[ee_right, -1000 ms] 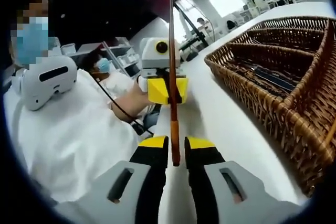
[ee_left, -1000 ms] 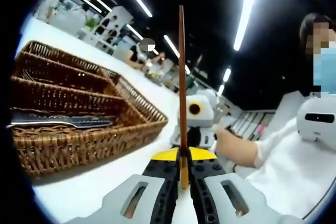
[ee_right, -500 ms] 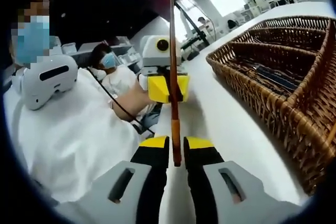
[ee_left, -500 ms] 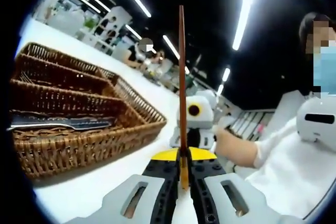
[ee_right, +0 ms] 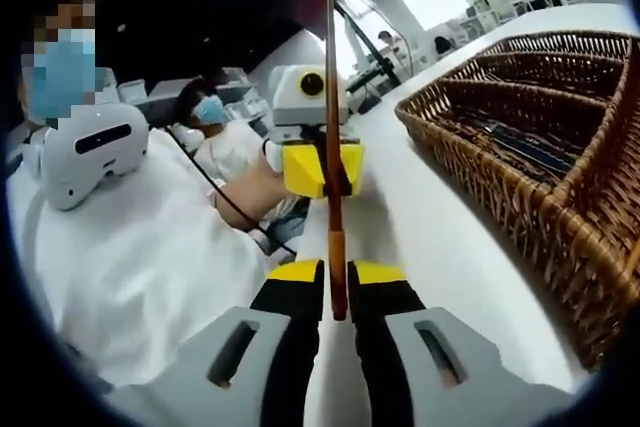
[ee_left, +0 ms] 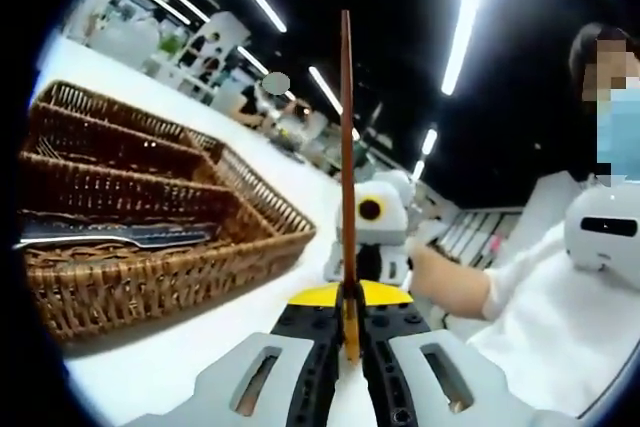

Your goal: Arrange the knives, forks, and spoons in their matching storage slots by inserting each utensil handle-first until every utensil is classified and aligned in the correct compartment

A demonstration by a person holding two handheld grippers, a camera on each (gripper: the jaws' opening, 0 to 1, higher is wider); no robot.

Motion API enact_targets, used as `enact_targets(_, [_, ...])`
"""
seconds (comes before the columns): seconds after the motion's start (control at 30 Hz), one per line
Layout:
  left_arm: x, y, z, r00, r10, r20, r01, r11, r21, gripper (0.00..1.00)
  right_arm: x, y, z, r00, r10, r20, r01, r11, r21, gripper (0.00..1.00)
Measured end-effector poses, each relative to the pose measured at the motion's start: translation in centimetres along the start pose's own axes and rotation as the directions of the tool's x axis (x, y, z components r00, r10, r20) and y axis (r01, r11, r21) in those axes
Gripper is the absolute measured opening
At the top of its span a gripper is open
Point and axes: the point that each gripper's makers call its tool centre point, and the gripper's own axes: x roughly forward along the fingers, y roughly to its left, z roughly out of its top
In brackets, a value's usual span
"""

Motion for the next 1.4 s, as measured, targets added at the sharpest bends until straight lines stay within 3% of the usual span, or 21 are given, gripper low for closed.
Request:
enact_targets(0.6, [0.06,-0.04,0.05,1.000,-0.002,-0.002,0.002,1.000,-0.002,0.04,0.02,0.02,0.13,1.000,-0.013,0.003,0.013,1.000,-0.009,0.07])
enact_targets(1.4, [0.15,0.43,0.86,1.000,0.007,0.031,-0.007,1.000,0.002,0.09,-0.18,-0.34,0.91,0.998,-0.038,0.039,0.036,0.998,0.055,0.06])
